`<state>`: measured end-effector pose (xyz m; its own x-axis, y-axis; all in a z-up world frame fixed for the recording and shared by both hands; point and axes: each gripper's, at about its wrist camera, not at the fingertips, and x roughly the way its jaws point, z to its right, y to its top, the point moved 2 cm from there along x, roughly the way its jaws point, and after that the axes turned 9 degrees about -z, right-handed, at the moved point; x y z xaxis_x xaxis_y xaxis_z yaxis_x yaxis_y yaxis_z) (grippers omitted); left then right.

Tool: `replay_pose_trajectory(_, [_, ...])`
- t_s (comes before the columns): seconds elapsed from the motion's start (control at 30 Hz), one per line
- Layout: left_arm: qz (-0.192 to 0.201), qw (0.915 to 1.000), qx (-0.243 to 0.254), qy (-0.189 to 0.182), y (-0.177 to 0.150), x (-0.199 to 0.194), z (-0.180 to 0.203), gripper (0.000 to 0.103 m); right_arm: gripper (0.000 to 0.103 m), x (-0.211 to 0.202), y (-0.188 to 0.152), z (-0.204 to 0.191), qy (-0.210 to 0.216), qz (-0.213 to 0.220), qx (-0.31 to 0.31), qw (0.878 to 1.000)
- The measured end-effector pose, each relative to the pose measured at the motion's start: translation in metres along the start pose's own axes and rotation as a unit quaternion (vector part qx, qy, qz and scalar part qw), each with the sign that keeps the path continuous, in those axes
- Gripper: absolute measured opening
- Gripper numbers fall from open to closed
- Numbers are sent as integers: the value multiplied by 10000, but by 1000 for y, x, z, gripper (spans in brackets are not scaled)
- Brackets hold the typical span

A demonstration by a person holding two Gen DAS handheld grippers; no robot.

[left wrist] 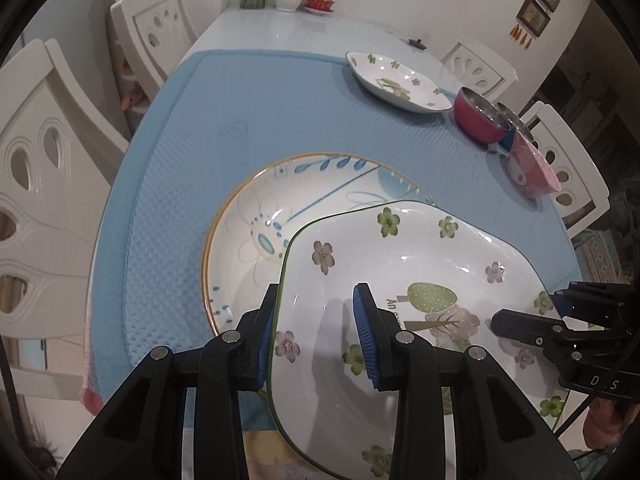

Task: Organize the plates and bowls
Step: 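Carry the hexagonal plate onto the Sunflower plate and release both grippers, then move both grippers to the second hexagonal leaf plate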

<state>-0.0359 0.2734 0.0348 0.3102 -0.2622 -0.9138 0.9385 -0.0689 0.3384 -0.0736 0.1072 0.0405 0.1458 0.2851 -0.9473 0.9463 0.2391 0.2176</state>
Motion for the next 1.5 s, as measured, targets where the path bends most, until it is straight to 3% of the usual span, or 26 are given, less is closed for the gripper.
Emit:
replay_pose_trajectory(0.53, [-402,9990,-49,180,6,22,-13,33,30,21,1,-6,-96,-278,-33,9996])
replay_pose_trajectory(0.7, [-273,9990,97,328,22,15,-19,35,29,22,0,-22,-242,-259,-312,9989])
replay_pose_trajectory(0.9, [-86,9997,-71,204,38,1,-33,36,30,26,3,-25,-283,-311,-267,9988])
replay_pose_trajectory(1.17, [-88,9998,-64,159,48,-2,-40,37,30,22,18,-17,-220,-286,-66,9993])
replay_pose_trajectory(1.5, [135,9998,127,-87,95,-9,-36,37,30,8,39,4,34,-186,436,9989])
